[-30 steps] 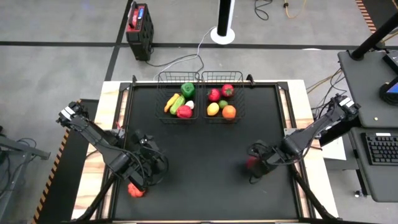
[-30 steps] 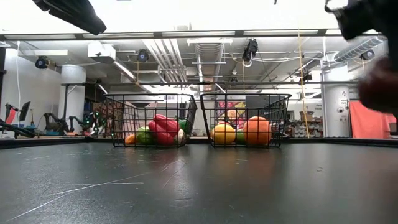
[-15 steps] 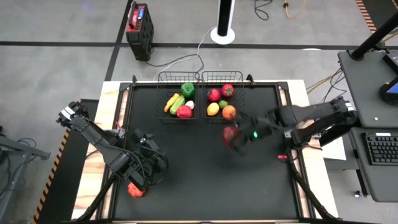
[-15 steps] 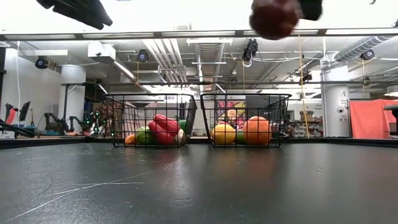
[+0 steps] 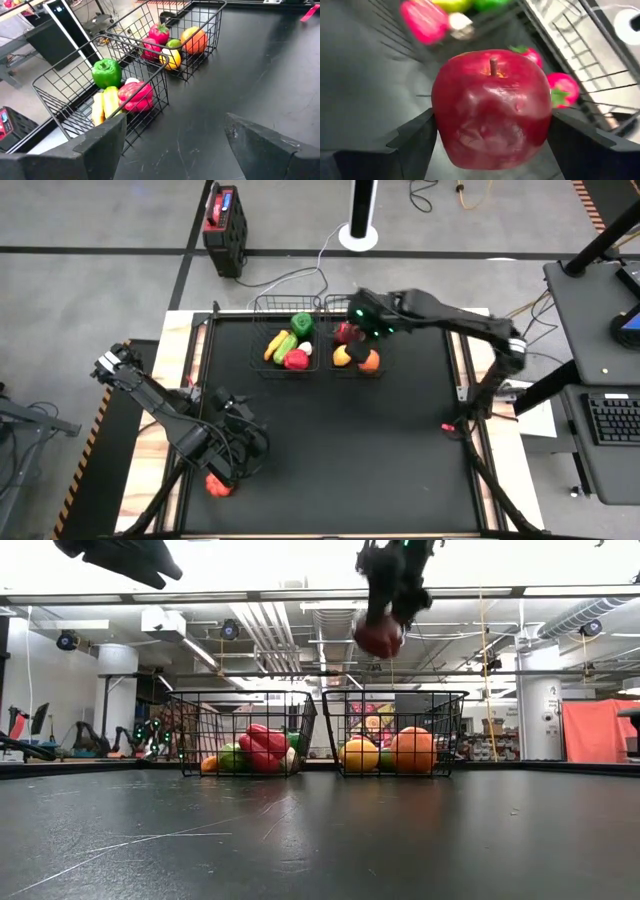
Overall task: Sort produce into baskets
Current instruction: Put the apple into the right wire basket
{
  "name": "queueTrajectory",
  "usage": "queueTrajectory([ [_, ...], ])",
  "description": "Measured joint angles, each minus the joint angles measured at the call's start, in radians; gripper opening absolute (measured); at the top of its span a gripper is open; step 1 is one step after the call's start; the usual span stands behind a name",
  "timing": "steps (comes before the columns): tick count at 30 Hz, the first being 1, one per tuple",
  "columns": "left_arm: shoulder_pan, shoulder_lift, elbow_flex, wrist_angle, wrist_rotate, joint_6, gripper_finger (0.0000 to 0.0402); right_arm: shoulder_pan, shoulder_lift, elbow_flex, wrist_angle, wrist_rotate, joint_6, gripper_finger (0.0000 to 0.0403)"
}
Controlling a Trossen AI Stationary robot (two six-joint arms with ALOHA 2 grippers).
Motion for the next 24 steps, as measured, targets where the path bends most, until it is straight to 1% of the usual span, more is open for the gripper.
queueTrajectory([
  [5,0.0,0.0,0.0,0.0,0.0,-0.006,0.0315,-0.097,0.146,0.061,-0.098,-0.003,-0.211,0.0327],
  [10,0.0,0.0,0.0,0.001,0.0,-0.006,0.0315,-0.159,0.275,0.111,-0.181,-0.016,-0.411,0.0327],
  [12,0.0,0.0,0.0,0.0,0.001,-0.006,0.0315,-0.179,0.314,0.129,-0.19,-0.029,-0.462,0.0327],
  [17,0.0,0.0,0.0,0.0,0.001,-0.006,0.0315,-0.207,0.373,0.161,-0.193,-0.03,-0.564,0.0327],
  [24,0.0,0.0,-0.004,0.0,0.001,-0.006,0.0315,-0.213,0.397,0.172,-0.192,-0.013,-0.705,0.0327],
])
